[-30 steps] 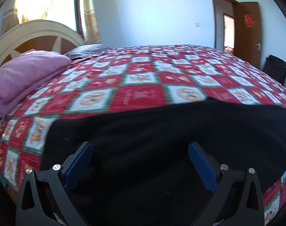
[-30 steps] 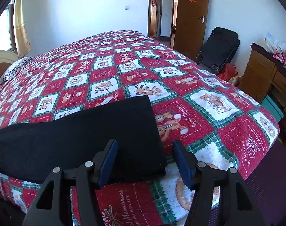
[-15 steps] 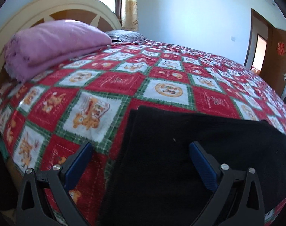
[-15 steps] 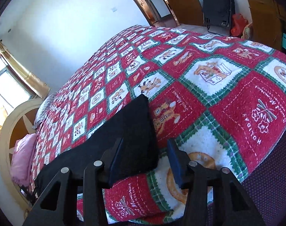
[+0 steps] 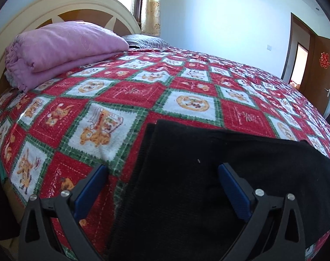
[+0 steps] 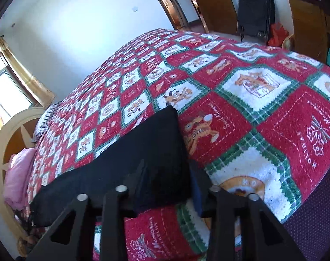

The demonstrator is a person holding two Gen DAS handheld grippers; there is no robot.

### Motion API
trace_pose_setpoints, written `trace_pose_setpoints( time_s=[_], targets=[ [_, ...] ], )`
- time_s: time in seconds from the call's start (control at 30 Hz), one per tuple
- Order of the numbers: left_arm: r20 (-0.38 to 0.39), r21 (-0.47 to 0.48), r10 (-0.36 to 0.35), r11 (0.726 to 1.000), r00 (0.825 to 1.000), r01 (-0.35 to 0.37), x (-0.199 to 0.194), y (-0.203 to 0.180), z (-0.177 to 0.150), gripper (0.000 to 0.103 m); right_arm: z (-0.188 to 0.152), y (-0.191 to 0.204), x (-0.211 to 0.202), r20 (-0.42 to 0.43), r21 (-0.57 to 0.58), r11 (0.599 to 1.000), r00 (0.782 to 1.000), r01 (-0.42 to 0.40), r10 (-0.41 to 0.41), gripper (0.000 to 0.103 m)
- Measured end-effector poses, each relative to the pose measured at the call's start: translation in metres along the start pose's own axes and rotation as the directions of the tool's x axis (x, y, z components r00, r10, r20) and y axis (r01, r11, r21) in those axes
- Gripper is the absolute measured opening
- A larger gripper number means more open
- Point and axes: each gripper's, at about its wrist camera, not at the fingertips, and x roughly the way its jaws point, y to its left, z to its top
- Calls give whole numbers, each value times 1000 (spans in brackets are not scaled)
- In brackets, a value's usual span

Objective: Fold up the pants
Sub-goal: 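Lift the held pants end and fold it over with the right gripper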

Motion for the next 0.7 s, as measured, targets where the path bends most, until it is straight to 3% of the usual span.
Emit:
trace_pose_setpoints(
  time_s=[0.03,0.33,0.7],
  targets=[
    [-3,-2,1,1000,1000,-1,0,0,0,103,-1,-2,2,-10,9,999,999,-35,35,17],
    [-14,0,-5,1000,1000,5,0,1,2,103,-1,15,-16,72,-8,998,996,-58,58,15],
    [-30,4,-10,1000,1000,10,-3,-2,3,103,-6,85,-38,122,-153,983,985,-105,124,14]
  ],
)
